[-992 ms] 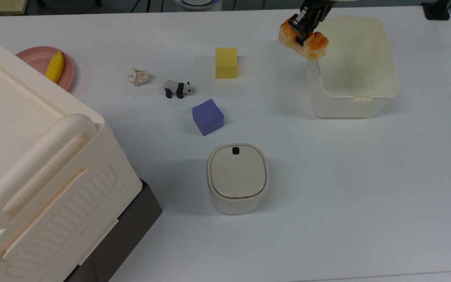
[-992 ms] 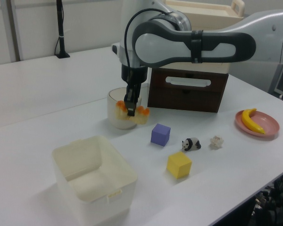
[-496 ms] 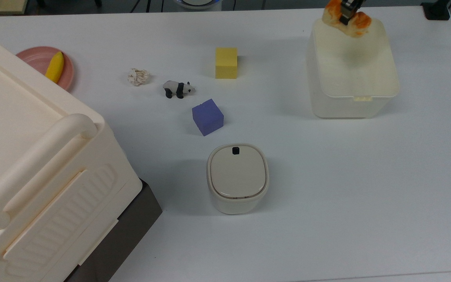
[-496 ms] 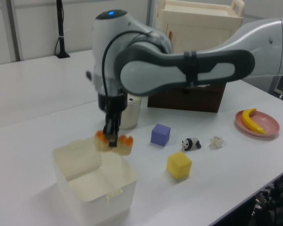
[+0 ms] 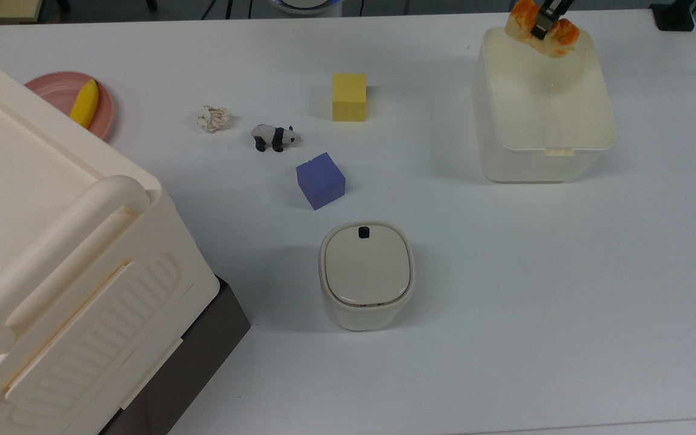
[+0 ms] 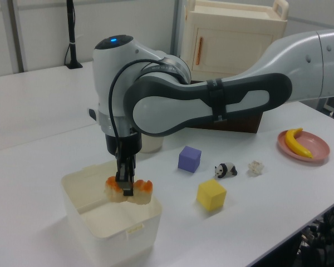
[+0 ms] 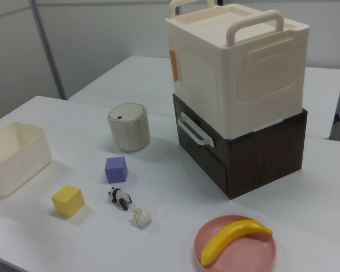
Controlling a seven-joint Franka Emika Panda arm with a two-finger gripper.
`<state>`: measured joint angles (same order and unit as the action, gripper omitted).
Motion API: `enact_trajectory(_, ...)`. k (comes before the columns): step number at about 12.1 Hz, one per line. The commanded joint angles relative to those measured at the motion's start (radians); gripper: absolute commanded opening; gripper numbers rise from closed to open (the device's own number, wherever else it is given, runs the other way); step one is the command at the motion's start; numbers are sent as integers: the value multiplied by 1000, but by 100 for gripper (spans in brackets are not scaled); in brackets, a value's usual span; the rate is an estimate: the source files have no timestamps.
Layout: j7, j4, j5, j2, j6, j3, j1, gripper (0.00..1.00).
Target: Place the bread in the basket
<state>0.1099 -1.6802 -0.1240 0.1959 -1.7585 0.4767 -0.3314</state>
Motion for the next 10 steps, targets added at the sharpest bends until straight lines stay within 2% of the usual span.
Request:
enact_trajectory(1,45,5,1,-13,7,-6,11,100)
enact_trajectory(8,37,4,1,-13,5,-7,23,100)
enact_trajectory(10,37,10,-2,-23,5,-18,80,100)
